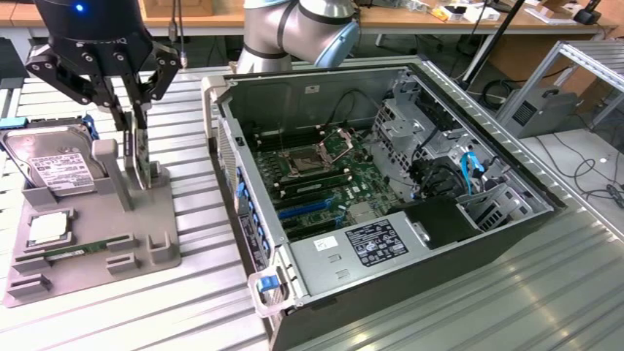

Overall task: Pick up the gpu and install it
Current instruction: 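Pick up the gpu and move the gpu toward the slot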

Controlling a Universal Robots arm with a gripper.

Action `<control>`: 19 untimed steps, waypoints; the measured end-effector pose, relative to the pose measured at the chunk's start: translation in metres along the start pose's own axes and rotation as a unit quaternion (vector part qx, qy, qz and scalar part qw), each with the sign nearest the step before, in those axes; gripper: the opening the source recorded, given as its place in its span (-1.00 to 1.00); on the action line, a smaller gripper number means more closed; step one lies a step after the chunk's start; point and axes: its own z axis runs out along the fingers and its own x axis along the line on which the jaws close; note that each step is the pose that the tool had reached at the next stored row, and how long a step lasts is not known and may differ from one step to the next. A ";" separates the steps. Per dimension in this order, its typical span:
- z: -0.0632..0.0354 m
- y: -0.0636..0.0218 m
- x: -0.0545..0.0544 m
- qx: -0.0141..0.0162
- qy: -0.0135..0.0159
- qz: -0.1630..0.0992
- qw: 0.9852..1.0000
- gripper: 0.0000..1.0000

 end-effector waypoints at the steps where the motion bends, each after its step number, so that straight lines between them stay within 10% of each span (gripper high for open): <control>1: -0.0014 0.0001 0.000 0.000 0.000 0.000 1.000 -0.47; 19: -0.0221 0.0012 -0.001 -0.002 0.000 0.000 1.000 -0.47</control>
